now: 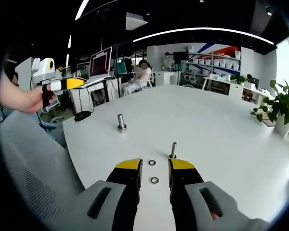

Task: Place the washer onto the threaded stud by aligning its center hole with the stud, sliding it down to the base, and recovering from edge contact or off-axis alignment until the washer reaches the visible bottom stop.

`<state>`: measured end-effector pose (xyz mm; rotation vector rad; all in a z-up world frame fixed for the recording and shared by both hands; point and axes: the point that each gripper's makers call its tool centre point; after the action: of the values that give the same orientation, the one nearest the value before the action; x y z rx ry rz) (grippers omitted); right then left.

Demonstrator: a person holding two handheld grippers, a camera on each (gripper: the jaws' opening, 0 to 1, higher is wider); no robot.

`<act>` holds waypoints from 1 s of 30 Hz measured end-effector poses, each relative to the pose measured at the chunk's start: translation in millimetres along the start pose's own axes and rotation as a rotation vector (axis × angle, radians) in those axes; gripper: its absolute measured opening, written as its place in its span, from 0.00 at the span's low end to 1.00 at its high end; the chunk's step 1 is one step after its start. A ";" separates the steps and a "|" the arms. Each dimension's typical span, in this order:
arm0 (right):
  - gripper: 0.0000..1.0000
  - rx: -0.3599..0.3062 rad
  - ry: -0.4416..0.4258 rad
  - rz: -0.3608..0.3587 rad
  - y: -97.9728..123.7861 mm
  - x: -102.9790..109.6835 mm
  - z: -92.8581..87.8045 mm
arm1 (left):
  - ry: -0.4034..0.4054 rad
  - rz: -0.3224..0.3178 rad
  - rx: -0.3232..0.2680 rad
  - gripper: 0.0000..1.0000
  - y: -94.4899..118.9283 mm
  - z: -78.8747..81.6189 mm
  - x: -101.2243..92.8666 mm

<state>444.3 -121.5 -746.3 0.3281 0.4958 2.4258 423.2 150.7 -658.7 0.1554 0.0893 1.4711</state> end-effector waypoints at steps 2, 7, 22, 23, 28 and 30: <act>0.24 0.001 0.005 -0.008 5.6 -0.5 1.3 | -0.001 -0.004 0.005 0.20 -0.2 -1.3 -1.0; 0.24 -0.004 0.006 -0.022 16.6 -2.0 1.8 | -0.004 -0.011 0.008 0.20 0.4 -1.9 -3.6; 0.25 0.007 0.029 -0.005 17.5 3.6 11.2 | 0.015 0.007 -0.001 0.20 1.5 0.7 2.5; 0.25 0.007 0.029 -0.002 17.6 3.4 11.0 | 0.010 0.006 0.001 0.20 1.6 0.1 1.8; 0.25 0.008 0.033 -0.003 19.9 -1.4 9.1 | 0.003 0.007 0.000 0.20 -0.4 0.1 2.5; 0.25 0.011 0.027 -0.014 19.8 -6.7 5.1 | 0.007 0.010 -0.004 0.20 -0.5 0.7 3.8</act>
<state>440.6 -138.8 -734.1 0.2963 0.5211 2.4177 424.2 154.4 -657.9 0.1484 0.0913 1.4818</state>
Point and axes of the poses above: the point that each gripper's makers call its tool centre point, and the gripper's own axes: y roughly backward along the fingers, x roughly to its left, z roughly out of its top, and after that the axes turned 13 degrees about z, right-handed
